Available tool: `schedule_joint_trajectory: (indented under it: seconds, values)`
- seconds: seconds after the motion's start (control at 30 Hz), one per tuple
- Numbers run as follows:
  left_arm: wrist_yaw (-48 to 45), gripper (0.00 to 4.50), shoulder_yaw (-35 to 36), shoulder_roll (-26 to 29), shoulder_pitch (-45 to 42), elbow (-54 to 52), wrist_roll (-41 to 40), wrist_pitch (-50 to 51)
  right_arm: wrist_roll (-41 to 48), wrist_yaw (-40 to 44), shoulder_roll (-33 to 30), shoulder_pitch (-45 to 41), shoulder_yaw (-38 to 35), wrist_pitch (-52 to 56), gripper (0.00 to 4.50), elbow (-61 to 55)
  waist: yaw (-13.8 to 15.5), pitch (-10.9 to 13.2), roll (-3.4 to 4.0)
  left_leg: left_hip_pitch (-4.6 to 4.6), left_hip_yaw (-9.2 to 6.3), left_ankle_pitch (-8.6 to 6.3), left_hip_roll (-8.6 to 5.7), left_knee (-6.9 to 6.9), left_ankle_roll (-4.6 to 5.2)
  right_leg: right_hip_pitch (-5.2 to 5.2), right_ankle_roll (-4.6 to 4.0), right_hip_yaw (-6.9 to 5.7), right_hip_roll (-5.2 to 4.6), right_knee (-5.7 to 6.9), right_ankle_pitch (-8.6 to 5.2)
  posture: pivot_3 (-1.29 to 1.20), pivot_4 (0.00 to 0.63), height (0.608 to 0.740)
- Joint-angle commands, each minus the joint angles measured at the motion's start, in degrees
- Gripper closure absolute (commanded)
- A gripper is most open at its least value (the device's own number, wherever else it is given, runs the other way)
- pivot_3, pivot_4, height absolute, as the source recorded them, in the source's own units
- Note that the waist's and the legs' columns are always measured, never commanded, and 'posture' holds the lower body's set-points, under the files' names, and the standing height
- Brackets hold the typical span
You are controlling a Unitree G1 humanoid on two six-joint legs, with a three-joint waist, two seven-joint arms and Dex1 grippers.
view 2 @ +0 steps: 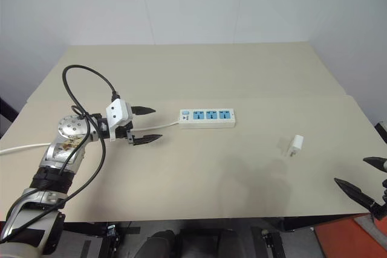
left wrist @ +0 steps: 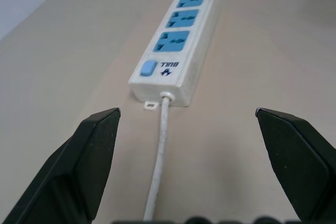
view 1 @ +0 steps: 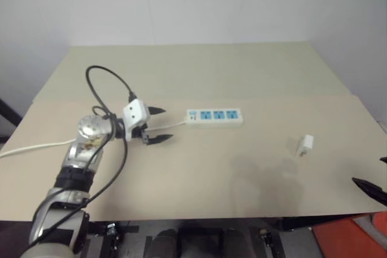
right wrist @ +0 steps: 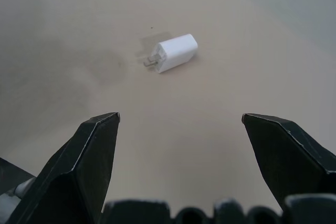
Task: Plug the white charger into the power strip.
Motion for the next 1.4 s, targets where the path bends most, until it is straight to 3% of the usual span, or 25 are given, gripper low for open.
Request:
schedule_joint_trajectory:
  seconds: [0.03, 0.17, 0.27, 0.43, 0.7, 0.87, 1.03, 1.2, 1.4]
  values:
    - [1.3, 0.0, 1.0, -0.9, -2.5, 3.2, 0.6, -3.4, -0.4, -1.9, -0.4, -1.7, 0.3, -0.4, 0.05, 0.0, 0.0, 0.0, 0.0, 0.0, 0.01, 0.0, -0.01, 0.0, 0.0, 0.0, 0.0, 0.01, -0.01, 0.0, 0.0, 0.0, 0.15, 0.74]
    - [0.9, 0.0, 0.7, -4.4, -5.7, 9.4, 0.0, -4.9, 0.0, -3.0, 0.1, -2.7, 0.7, -0.2, 0.05, -1.2, 0.2, 0.0, -0.02, -0.01, -0.02, 0.0, -0.02, 0.0, 0.0, 0.0, 0.0, -0.04, 0.0, 0.01, 0.0, 0.0, 0.15, 0.74]
    - [0.5, 0.0, -0.1, -7.3, -10.2, 18.1, 1.8, -13.0, 0.0, -3.6, 1.5, -2.0, 0.5, -0.3, 0.05, -2.9, 0.3, 0.0, -0.07, -0.02, -0.02, 0.0, -0.06, 0.0, 0.0, 0.0, 0.01, -0.04, -0.02, 0.0, 0.0, 0.0, 0.15, 0.74]
    - [-4.4, 0.0, -1.0, -8.6, -16.9, 32.2, 3.6, -18.3, -0.3, -5.2, 4.6, -0.2, 1.0, -0.6, 0.05, -5.8, 0.0, 0.1, -0.14, -0.05, -0.01, 0.0, -0.15, 0.0, 0.0, -0.03, 0.01, -0.08, -0.01, -0.03, 0.0, 0.0, 0.15, 0.74]
    - [-2.7, 0.0, -3.6, -10.8, -25.9, 47.8, 11.0, -20.1, 3.2, -7.5, 9.6, 3.0, -1.1, 0.9, 0.05, -14.5, -0.1, 0.1, -0.17, -0.04, -0.03, 0.0, -0.23, 0.01, 0.01, -0.03, 0.07, -0.09, 0.0, 0.02, -0.03, 0.0, 0.15, 0.74]
    - [1.0, 0.0, -5.3, -12.4, -28.1, 51.5, 15.9, -20.0, 4.6, -10.1, 9.8, 3.4, 0.5, 3.7, 0.05, -20.6, 0.0, 0.1, -0.21, -0.05, -0.04, 0.0, -0.3, 0.01, 0.01, -0.01, 0.11, -0.09, -0.06, 0.02, -0.05, 0.0, 0.15, 0.74]
    - [3.0, 0.0, -6.5, -13.7, -28.7, 52.9, 19.4, -19.0, 8.5, -13.7, 6.6, -2.7, 6.0, 7.8, 0.05, -24.8, -0.2, 0.2, -0.26, -0.03, -0.05, 0.0, -0.26, 0.01, 0.01, -0.03, 0.11, -0.1, -0.02, 0.06, -0.05, 0.0, 0.15, 0.74]
    - [5.0, 0.0, -5.4, -14.7, -28.4, 53.5, 20.1, -17.2, 8.1, -16.7, 3.3, -8.6, 14.2, 10.4, 0.05, -23.4, 0.0, 0.2, -0.27, -0.02, -0.05, 0.0, -0.27, 0.04, 0.01, 0.0, 0.11, -0.11, -0.03, 0.11, -0.05, 0.0, 0.15, 0.74]
    - [3.7, 0.0, -5.0, -14.8, -28.1, 53.7, 20.5, -15.7, 6.5, -17.1, 2.8, -8.2, 15.4, 10.0, 0.05, -21.7, 0.1, 0.1, -0.3, -0.05, -0.08, 0.0, -0.35, 0.05, 0.01, -0.01, 0.11, -0.12, -0.08, 0.1, -0.05, 0.0, 0.15, 0.74]
